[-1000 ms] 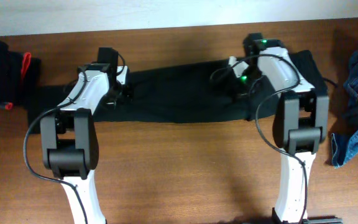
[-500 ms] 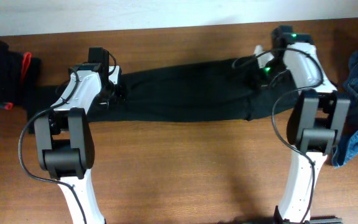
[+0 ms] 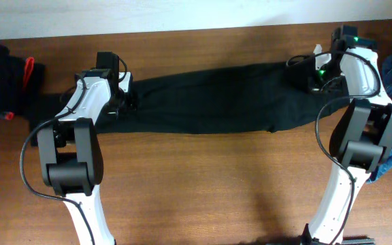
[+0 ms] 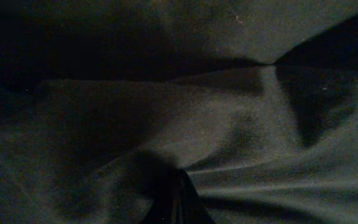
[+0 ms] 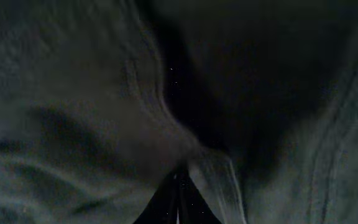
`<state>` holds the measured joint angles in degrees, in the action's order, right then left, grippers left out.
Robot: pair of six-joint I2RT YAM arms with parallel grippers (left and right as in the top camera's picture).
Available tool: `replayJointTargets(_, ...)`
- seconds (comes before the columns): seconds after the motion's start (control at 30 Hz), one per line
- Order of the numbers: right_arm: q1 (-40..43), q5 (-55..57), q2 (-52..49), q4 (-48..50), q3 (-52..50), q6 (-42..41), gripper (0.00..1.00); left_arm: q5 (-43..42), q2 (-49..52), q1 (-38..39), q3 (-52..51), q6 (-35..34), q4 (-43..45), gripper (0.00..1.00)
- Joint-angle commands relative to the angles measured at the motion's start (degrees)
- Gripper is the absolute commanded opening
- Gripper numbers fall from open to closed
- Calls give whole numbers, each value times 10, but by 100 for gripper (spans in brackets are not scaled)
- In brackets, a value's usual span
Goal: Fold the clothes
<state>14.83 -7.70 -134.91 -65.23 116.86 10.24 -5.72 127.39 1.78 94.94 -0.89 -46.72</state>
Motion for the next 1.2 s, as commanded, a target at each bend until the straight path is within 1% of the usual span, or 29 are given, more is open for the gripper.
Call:
replayJointTargets(0.0,-5,10,-27,11,-2,-6,6,62,15,-20,-7,18,-7,0)
replayJointTargets(0.17,-1,11,-52,19,-15,-7,6,62,15,-20,-6,18,-4,0)
replayJointTargets(0.23,-1,11,-55,21,-18,-7,6,57,14,-20,11,18,-11,0)
replayJointTargets(0.33,-1,11,-55,23,-18,-7,6,30,5,-20,68,18,-46,0)
replayJointTargets(0.47,-1,11,-55,16,-18,-7,7,35,-14,-21,179,17,-119,1)
replayJointTargets(0.57,-1,11,-55,14,-18,-7,7,79,-27,-28,256,-20,-189,1)
replayJointTargets(0.67,-1,11,-55,15,-18,-7,7,117,-38,-46,299,-45,-240,1)
replayJointTargets(0.7,-1,11,-55,16,-18,-7,7,130,-42,-55,305,-55,-253,4)
replayJointTargets(0.77,-1,11,-55,16,-18,-7,7,143,-45,-77,305,-82,-272,6)
replayJointTargets(0.93,-1,9,-55,17,-18,-7,8,135,-45,-147,301,-157,-317,11)
replayJointTargets(0.97,-1,9,-55,17,-18,-7,8,122,-45,-163,300,-158,-321,13)
replayJointTargets(1.0,-1,9,-55,17,-18,-7,11,111,-45,-176,300,-158,-323,19)
replayJointTargets(1.07,-1,8,-55,17,-18,-7,14,100,-45,-207,295,-148,-322,33)
replayJointTargets(1.17,-1,7,-55,17,-18,-7,16,100,-45,-240,285,-86,-317,44)
